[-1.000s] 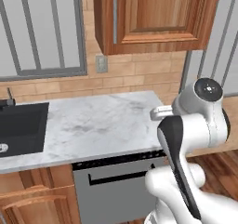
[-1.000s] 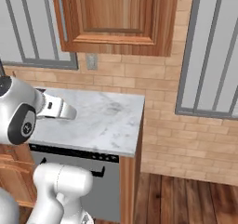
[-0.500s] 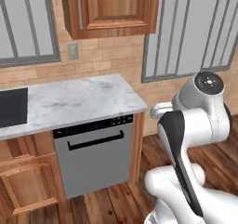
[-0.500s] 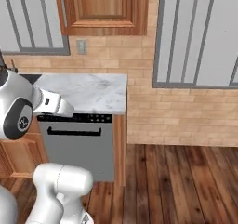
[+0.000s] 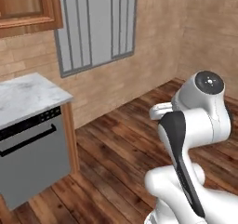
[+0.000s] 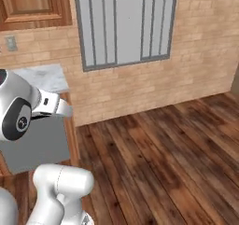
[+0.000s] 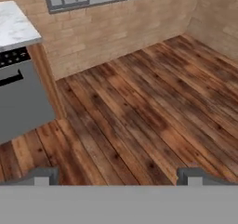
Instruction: Navigate to the stove.
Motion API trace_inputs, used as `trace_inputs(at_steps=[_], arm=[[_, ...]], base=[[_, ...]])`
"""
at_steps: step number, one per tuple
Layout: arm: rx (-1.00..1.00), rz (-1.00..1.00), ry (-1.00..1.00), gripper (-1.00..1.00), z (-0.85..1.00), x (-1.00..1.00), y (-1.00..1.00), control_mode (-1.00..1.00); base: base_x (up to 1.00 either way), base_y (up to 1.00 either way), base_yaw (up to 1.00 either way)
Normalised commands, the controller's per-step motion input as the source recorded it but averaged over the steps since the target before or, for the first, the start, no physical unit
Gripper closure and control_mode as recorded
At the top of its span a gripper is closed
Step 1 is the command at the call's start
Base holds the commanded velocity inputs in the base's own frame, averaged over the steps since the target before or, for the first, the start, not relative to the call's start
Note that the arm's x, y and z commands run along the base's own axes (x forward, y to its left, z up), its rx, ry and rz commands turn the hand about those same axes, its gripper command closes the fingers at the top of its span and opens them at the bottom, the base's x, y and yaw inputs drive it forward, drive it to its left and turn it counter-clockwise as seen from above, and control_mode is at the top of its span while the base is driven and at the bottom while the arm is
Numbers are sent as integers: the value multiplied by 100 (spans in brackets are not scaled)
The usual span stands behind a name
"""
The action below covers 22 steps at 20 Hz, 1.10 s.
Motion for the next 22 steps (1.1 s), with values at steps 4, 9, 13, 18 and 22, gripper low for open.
trace_inputs(at_steps=[4, 9, 13, 18, 22], arm=[[0, 0, 0, -100, 0, 0, 0, 100], [0, 0, 0, -100, 0, 0, 0, 100], [0, 0, 0, -100, 0, 0, 0, 100], [0, 0, 0, -100, 0, 0, 0, 100], [0, 0, 0, -100, 0, 0, 0, 100]], base=[[-73, 0, -78], [-65, 0, -79], [-66, -6, -75], [-79, -39, -63], [-67, -70, -56]])
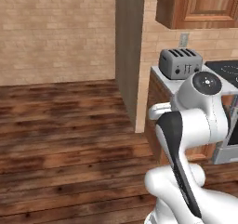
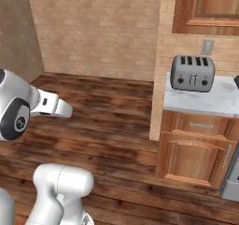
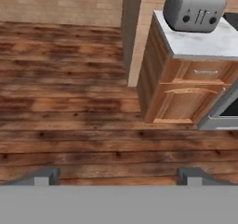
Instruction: Navigate to the stove.
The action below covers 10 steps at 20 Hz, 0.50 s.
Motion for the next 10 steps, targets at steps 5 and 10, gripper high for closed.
trace_inputs(at_steps=[5, 10], arm=[[0, 0, 0, -100, 0, 0, 0, 100], [0, 0, 0, -100, 0, 0, 0, 100]], base=[[-35, -100, -21], [-13, -100, -3]])
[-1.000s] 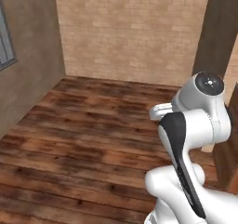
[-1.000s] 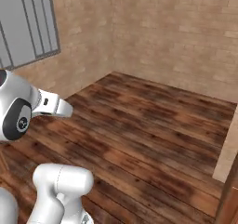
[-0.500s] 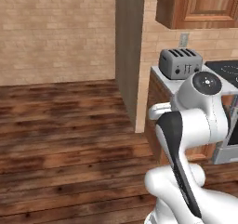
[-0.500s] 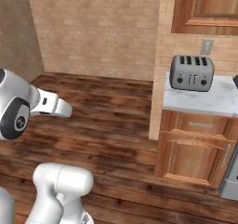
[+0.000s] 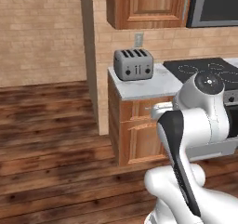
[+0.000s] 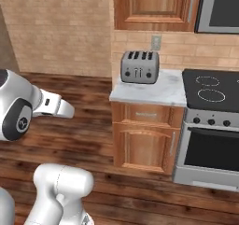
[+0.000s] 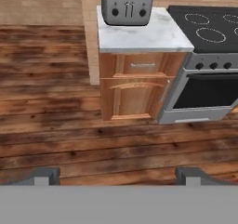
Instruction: Navigate to the stove.
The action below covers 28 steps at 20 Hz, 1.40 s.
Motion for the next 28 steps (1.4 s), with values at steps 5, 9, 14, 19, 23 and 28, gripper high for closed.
trace_inputs(at_steps=[5, 9, 14, 19, 23, 28], arm=[[0, 0, 0, -100, 0, 0, 0, 100], [0, 0, 0, -100, 0, 0, 0, 100], [0, 0, 0, -100, 0, 0, 0, 100], [0, 0, 0, -100, 0, 0, 0, 100], [0, 0, 0, -100, 0, 0, 0, 100], [0, 0, 0, -100, 0, 0, 0, 100]], base=[[0, -100, 0], [13, -100, 4], [26, -100, 10], [64, -100, 15], [78, -100, 11], [66, -98, 0]])
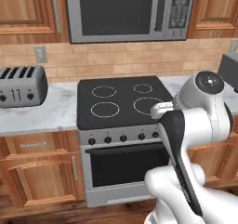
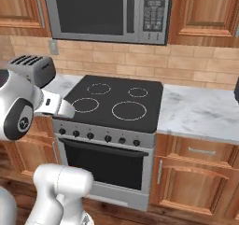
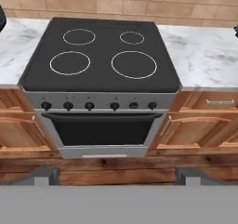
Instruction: Navigate to the stove.
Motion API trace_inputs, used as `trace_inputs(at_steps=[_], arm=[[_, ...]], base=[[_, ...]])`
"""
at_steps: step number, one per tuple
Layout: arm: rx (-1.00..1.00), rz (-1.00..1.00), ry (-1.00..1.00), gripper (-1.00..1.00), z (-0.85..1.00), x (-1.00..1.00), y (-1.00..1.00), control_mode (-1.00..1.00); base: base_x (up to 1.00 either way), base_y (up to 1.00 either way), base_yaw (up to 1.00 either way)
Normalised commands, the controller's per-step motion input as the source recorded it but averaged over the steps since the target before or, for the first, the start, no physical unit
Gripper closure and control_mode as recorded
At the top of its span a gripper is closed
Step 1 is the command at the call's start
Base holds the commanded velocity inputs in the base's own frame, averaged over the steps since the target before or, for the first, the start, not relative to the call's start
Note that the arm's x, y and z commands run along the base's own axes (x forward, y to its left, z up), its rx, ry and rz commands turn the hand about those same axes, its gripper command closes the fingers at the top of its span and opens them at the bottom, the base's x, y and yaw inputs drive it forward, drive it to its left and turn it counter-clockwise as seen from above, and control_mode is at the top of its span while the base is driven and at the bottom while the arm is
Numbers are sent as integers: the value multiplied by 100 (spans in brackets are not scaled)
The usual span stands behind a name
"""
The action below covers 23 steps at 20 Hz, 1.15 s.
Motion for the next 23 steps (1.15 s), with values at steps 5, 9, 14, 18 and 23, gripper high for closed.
trace_inputs(at_steps=[5, 9, 14, 18, 23], arm=[[0, 0, 0, -100, 0, 0, 0, 100], [0, 0, 0, -100, 0, 0, 0, 100], [0, 0, 0, -100, 0, 0, 0, 100], [0, 0, 0, -100, 0, 0, 0, 100], [0, 0, 0, -100, 0, 0, 0, 100]], base=[[83, -48, 0], [69, 8, 13], [45, 22, 16], [59, 18, 6], [26, 11, -1]])
